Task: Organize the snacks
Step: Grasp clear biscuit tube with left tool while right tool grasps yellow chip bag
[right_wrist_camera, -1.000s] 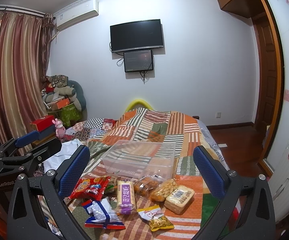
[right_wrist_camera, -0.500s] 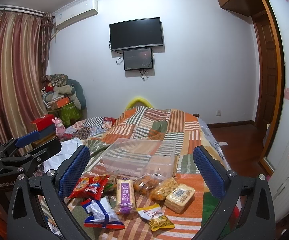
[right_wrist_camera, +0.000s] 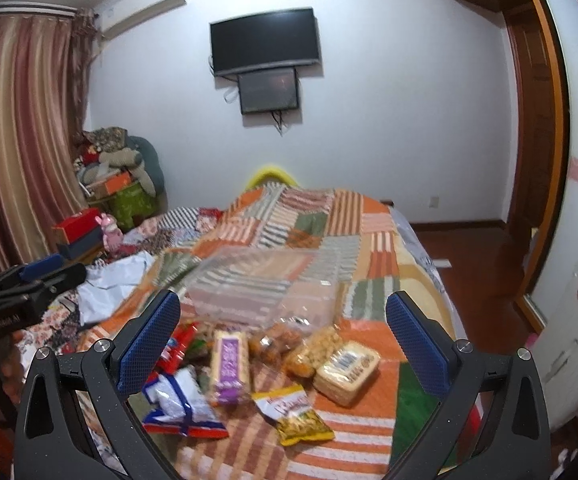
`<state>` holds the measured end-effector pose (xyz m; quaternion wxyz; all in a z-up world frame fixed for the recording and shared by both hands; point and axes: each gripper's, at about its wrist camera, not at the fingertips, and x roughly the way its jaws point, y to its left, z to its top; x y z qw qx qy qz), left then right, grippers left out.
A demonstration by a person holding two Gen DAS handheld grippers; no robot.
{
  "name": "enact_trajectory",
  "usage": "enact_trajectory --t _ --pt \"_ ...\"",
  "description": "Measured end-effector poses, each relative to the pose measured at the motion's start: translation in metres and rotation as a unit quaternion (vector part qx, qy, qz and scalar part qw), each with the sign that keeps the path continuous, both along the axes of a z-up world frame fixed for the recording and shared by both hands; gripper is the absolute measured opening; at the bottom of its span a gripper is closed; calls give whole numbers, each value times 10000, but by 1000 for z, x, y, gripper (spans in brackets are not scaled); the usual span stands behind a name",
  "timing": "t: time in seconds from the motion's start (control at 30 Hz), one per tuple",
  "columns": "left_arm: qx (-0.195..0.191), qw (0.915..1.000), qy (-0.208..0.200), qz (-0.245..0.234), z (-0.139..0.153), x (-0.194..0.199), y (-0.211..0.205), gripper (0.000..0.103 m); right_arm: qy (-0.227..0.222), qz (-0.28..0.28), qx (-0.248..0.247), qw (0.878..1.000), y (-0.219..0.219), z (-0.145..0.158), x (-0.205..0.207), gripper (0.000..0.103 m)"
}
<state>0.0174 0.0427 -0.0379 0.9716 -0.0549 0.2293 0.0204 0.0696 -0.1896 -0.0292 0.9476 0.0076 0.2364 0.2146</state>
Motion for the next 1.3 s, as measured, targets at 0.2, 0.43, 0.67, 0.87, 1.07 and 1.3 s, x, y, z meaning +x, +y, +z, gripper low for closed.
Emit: enact_trajectory --t 0.2,0.43,0.67,0.87,1.07,1.3 --pt "-75 9980 622 121 -29 8 28 75 606 70 -76 9981 -11 -27 15 89" --pt "87 9893 1435 269 -76 17 48 68 1110 169 -306 9932 -8 -53 25 80" --pt "-282 9760 2136 319 -124 23 69 67 1574 314 -499 9858 -3 -79 38 78" --pt "-332 9692 2415 351 -147 29 71 67 1906 418 -602 9789 2 -100 49 78" --pt "-478 9631 2624 370 -167 38 77 60 2198 584 -639 9717 6 -115 52 78" --pt "-684 9637 2565 279 -173 41 78 44 2473 833 -545 9638 15 -127 53 68"
